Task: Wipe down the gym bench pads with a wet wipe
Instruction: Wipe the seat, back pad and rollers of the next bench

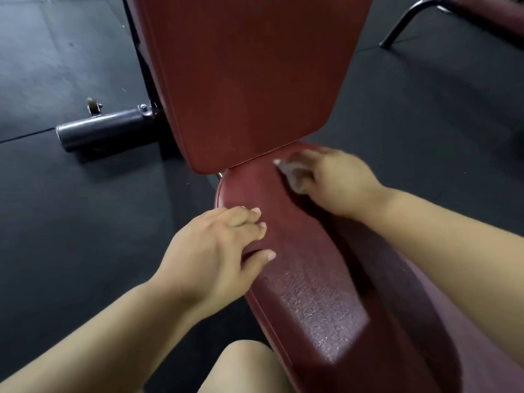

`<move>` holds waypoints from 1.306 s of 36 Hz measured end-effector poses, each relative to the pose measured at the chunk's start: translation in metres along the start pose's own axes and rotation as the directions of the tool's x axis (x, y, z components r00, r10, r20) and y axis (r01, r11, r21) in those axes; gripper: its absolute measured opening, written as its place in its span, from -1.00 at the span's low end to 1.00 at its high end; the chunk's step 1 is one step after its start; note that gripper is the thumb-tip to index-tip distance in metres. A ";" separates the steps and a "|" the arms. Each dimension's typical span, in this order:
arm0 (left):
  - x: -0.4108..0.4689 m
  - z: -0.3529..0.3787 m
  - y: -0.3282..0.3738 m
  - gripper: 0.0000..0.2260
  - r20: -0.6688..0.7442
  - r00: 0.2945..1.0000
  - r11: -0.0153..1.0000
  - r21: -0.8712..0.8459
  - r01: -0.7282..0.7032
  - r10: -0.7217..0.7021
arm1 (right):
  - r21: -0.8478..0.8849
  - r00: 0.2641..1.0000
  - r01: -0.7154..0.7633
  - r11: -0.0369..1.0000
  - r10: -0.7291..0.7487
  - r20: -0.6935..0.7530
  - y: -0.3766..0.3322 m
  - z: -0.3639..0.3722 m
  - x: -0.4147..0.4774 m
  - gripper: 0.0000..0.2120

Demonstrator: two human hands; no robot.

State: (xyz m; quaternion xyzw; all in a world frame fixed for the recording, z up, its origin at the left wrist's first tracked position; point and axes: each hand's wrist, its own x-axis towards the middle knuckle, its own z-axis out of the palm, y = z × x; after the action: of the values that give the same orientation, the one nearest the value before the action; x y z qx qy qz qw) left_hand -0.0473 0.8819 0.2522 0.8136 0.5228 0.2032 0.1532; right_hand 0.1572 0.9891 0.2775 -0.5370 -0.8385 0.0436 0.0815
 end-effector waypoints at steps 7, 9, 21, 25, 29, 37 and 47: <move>-0.004 0.004 -0.001 -0.61 -0.058 0.997 0.998 -0.031 0.046 -0.047 | 0.005 0.921 -0.375 0.927 0.373 -0.112 -0.002 0.010 0.028 -0.68; -0.003 0.003 -0.001 -0.60 -0.058 0.996 0.996 -0.061 0.066 -0.069 | 0.048 0.967 -0.248 0.968 0.250 -0.052 -0.028 0.014 0.025 -0.75; -0.035 -0.011 -0.022 -0.66 -0.070 0.983 0.981 -0.103 0.161 -0.169 | -0.048 0.995 0.099 0.994 -0.099 0.007 -0.061 0.006 0.021 -0.74; -0.042 -0.015 -0.038 -0.69 -0.060 0.972 0.973 -0.049 0.226 -0.229 | -0.081 0.994 0.100 0.992 -0.103 -0.034 -0.073 0.015 0.024 -0.75; -0.046 -0.016 -0.048 -0.69 -0.029 0.962 0.962 0.034 0.272 -0.272 | 0.130 0.978 0.200 0.971 -0.206 0.042 -0.070 0.009 0.005 -0.78; -0.039 -0.009 -0.046 -0.67 0.039 0.952 0.952 0.060 0.302 -0.304 | 0.216 0.935 0.289 0.933 -0.323 0.145 -0.060 0.009 -0.019 -0.76; -0.041 -0.010 -0.051 -0.65 0.108 0.946 0.951 0.079 0.298 -0.306 | 0.250 0.856 0.440 0.862 -0.488 0.174 -0.075 -0.001 -0.068 -0.80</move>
State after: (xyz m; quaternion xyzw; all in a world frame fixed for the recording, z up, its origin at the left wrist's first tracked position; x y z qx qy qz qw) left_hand -0.1070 0.8653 0.2302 0.7388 0.6372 0.1126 0.1883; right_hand 0.1183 0.8957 0.2846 -0.2980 -0.9383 0.1694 0.0452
